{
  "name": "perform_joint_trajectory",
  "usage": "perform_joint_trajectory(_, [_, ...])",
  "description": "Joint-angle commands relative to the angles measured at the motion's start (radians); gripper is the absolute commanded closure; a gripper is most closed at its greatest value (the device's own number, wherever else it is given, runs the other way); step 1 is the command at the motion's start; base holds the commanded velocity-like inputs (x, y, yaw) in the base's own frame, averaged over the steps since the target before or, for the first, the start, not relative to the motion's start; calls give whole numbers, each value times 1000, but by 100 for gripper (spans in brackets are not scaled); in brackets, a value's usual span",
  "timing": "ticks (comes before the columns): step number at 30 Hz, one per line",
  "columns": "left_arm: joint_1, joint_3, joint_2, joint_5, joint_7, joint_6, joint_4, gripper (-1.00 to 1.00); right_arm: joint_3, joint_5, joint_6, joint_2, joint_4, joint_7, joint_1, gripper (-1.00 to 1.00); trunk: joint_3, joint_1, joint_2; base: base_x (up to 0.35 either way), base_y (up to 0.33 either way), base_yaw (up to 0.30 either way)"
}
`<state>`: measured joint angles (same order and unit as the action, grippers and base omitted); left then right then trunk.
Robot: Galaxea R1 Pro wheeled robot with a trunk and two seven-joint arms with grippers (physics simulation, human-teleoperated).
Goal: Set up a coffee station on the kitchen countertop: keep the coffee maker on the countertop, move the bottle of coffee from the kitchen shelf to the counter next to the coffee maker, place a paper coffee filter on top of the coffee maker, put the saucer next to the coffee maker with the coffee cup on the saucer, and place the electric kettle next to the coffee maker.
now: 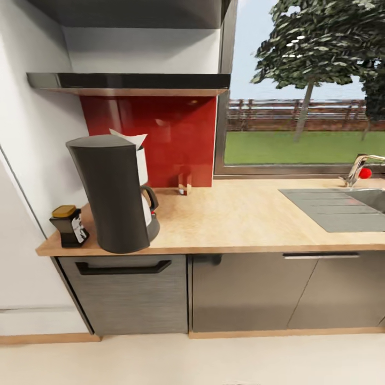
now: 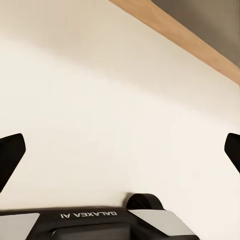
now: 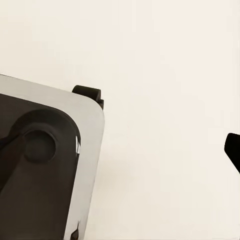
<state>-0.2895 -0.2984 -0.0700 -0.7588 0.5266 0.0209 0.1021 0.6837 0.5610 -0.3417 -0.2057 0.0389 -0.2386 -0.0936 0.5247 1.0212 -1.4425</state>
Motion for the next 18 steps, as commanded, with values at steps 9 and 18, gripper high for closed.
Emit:
perform_joint_trajectory(9, [0,-8,-1,-8,3,2,-1,-100,5,11,-5,0,4,-8,-1,-100,1,0,-1,0,-7,-251])
perform_joint_trajectory(18, [0,-7,-1,-8,2,2,-1,-100,5,10,-5,0,4,-8,-2,-100,1,0,-1,4,0,-255])
